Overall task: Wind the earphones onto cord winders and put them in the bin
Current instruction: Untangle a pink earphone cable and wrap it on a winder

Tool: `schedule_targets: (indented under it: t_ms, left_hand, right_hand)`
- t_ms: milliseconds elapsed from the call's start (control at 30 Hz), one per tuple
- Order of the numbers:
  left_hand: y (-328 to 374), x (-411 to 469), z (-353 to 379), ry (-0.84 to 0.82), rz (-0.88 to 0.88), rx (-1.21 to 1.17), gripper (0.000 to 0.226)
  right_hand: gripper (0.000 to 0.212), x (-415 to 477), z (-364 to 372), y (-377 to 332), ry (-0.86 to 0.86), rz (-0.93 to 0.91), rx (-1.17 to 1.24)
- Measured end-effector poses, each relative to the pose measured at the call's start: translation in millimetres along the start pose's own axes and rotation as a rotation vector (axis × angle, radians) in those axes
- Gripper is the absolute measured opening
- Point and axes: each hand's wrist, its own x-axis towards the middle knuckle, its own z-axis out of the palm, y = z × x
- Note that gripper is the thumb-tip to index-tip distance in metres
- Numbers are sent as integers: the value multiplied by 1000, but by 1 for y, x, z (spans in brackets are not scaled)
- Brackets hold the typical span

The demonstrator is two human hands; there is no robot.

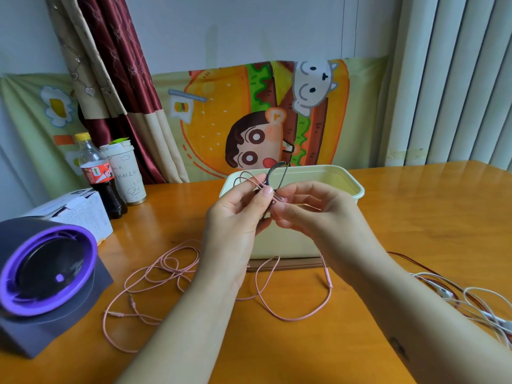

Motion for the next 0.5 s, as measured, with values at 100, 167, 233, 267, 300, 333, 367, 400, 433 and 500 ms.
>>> schedule_targets:
  t_ms: [100, 167, 233, 267, 300, 333, 367, 400, 433, 500]
  left_hand:
    - [0, 0, 0, -7, 4, -6, 33]
    - [-1, 0, 1, 0, 9, 11, 39]
    - [-2, 0, 1, 16, 11, 29, 36]
    - [-2, 0, 1, 30, 5, 25, 36]
    - [-2, 0, 1, 42, -6, 17, 37]
    - [-2, 0, 1, 49, -22, 8, 39]
    - [-2, 0, 1, 50, -43, -10, 41]
    - [-1, 0, 1, 46, -69, -43, 44]
    - [-1, -1, 2, 40, -98, -86, 44]
    - [0, -1, 3, 25, -151, -174, 40]
  right_hand:
    - [10, 0, -2, -2, 8, 14, -8]
    - [10, 1, -3, -4, 15, 11, -44]
    - [9, 1, -4, -6, 21, -5, -97]
    - [8, 0, -4, -7, 24, -18, -129]
    - [8, 0, -4, -7, 25, -33, -167]
    - [7, 0, -4, -8, 27, -50, -209]
    - [7, -1, -4, -9, 30, -70, -251]
    - [7, -1, -4, -9, 34, -88, -292]
    - [7, -2, -4, -9, 38, -104, -333]
    - [9, -2, -3, -9, 47, -128, -407]
